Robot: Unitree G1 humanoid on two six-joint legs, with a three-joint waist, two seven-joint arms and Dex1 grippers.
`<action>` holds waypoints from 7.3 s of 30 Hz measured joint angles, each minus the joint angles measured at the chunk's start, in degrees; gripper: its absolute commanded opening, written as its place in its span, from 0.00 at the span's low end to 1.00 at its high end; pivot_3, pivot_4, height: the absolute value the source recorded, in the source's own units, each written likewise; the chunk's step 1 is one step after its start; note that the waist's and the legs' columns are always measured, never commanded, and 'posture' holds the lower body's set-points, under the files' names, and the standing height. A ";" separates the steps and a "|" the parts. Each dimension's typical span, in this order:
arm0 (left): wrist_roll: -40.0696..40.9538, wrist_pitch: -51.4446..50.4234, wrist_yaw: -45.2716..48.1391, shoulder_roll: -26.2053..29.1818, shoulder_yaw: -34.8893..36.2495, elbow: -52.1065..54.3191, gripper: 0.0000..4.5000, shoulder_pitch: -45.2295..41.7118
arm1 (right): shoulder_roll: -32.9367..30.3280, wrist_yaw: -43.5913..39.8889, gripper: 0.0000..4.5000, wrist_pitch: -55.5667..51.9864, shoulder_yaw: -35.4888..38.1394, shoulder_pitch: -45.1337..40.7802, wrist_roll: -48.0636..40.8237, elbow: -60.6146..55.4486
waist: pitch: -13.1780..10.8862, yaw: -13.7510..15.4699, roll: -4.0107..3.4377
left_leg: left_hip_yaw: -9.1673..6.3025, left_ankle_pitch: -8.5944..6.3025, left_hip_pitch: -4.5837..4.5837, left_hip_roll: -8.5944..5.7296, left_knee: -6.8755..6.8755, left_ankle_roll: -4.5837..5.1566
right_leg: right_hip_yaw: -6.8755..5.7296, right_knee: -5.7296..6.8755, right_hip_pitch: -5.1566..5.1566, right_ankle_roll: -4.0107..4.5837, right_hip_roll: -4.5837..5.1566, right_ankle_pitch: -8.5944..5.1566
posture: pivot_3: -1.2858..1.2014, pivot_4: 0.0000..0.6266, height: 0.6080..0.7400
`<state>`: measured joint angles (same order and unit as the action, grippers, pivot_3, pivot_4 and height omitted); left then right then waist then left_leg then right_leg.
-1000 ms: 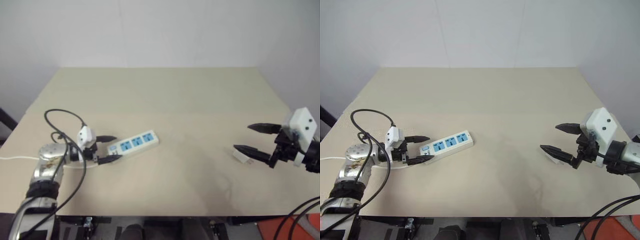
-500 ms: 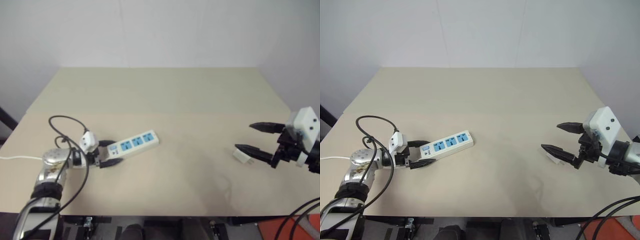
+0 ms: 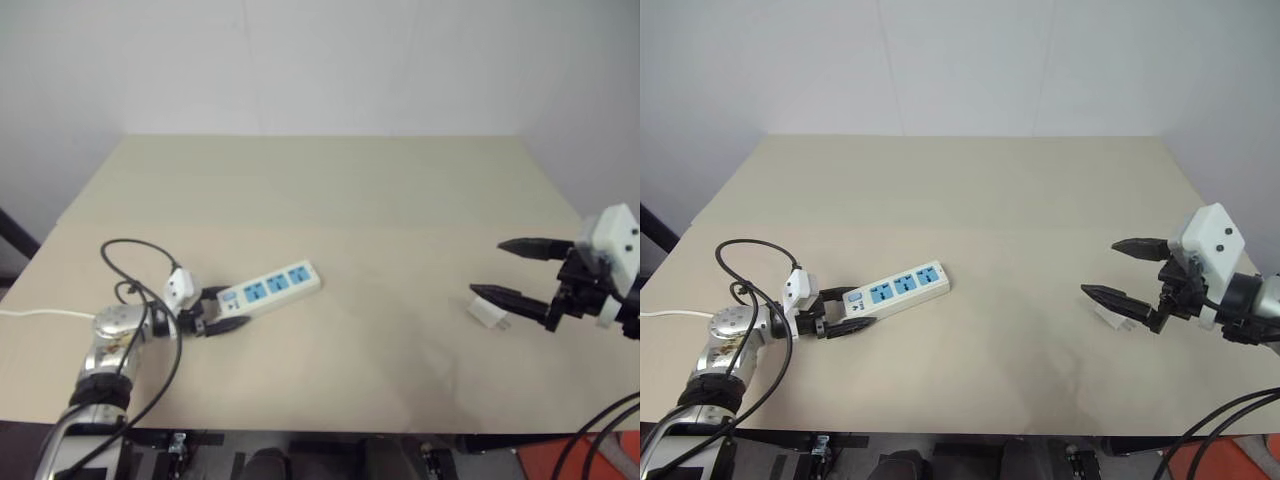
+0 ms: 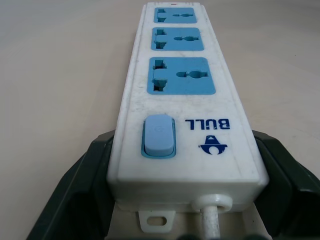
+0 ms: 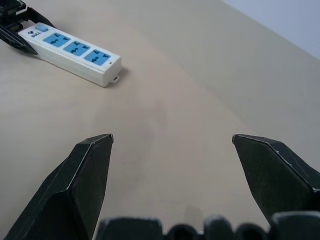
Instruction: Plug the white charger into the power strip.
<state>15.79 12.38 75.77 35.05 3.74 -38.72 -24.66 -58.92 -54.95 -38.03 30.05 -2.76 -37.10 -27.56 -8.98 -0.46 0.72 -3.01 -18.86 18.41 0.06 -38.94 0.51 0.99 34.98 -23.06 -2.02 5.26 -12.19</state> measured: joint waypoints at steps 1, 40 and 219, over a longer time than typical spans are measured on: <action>0.00 0.01 -0.01 0.00 0.01 0.00 0.73 0.05 | -0.14 -0.01 1.00 -0.21 0.00 -0.33 -0.23 -0.04 | 0.01 -0.02 -0.02 | 0.00 0.00 0.00 0.00 0.00 0.00 | 0.00 0.00 0.00 0.00 0.00 0.00 | 0.52 0.24 1.00; -10.70 12.57 6.23 -16.28 -11.38 -20.63 0.73 -20.57 | 0.15 7.70 1.00 -4.89 0.84 0.65 -4.14 -4.49 | 0.02 1.34 -0.02 | -0.04 0.02 0.03 -0.16 -0.07 0.02 | -0.05 -0.22 0.45 -0.19 0.11 0.00 | 0.52 0.24 1.00; -9.17 2.56 5.83 -11.15 -14.03 -4.98 0.73 -13.58 | 40.89 -15.75 0.26 40.14 -44.41 -37.91 22.85 58.33 | 0.62 -2.04 -0.67 | -0.22 0.12 0.34 -0.17 -0.75 -0.10 | -0.09 0.06 0.05 -0.48 0.04 0.32 | 0.52 0.24 1.00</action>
<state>6.62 14.95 81.60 23.89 -10.29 -43.70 -38.24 -18.03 -70.69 2.11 -14.36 -40.67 -14.25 30.77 -8.36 -2.50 0.05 -3.22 -18.74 18.74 -0.11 -39.68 0.42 0.90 35.03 -23.00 -2.50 5.30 -11.87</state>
